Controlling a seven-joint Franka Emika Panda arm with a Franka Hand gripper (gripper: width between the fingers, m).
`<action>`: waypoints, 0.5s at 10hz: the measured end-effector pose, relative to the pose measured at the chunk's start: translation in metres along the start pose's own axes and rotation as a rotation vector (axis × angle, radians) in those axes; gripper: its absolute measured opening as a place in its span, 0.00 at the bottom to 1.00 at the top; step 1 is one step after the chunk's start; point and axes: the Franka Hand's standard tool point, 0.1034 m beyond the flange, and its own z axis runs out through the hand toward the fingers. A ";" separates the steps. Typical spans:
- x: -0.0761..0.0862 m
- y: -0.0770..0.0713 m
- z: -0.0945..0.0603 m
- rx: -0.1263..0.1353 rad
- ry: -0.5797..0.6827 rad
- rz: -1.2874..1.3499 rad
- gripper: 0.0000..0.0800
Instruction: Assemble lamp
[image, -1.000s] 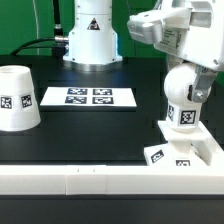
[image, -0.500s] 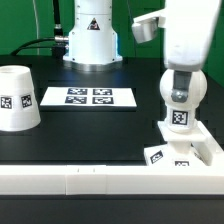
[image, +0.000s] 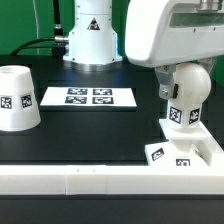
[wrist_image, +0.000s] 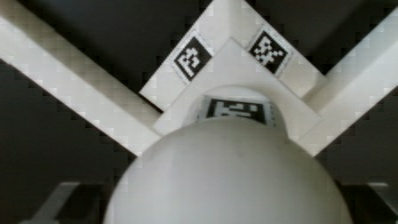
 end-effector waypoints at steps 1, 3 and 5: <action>0.000 0.000 0.000 0.002 0.002 0.090 0.72; 0.000 0.001 0.000 0.002 0.002 0.220 0.72; -0.001 0.002 0.000 0.004 0.002 0.354 0.72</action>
Offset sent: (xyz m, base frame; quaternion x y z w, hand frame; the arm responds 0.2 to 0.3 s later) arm 0.0000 0.0000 0.0000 0.0000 0.0000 0.1296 0.9916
